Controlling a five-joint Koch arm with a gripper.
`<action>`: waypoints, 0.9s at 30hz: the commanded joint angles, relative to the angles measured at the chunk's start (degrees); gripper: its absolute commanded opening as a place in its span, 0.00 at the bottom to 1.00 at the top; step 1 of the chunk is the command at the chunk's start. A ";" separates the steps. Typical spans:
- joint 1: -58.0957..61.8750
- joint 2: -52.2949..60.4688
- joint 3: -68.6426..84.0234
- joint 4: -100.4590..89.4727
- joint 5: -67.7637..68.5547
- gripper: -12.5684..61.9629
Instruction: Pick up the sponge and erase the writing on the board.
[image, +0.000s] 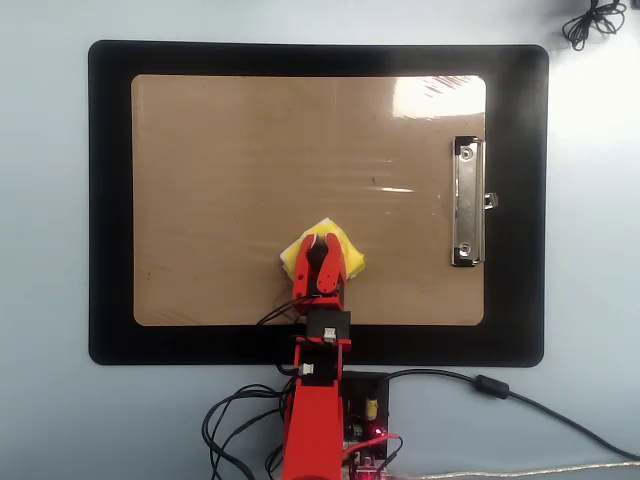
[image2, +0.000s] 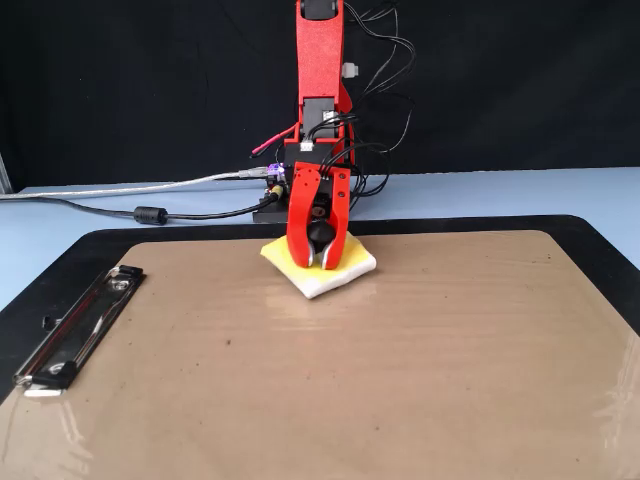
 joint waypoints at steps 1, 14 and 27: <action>0.79 -8.17 -7.21 -2.11 0.09 0.06; 2.02 -9.58 -5.62 -2.02 0.09 0.06; 15.38 -33.22 -30.76 -4.13 0.88 0.06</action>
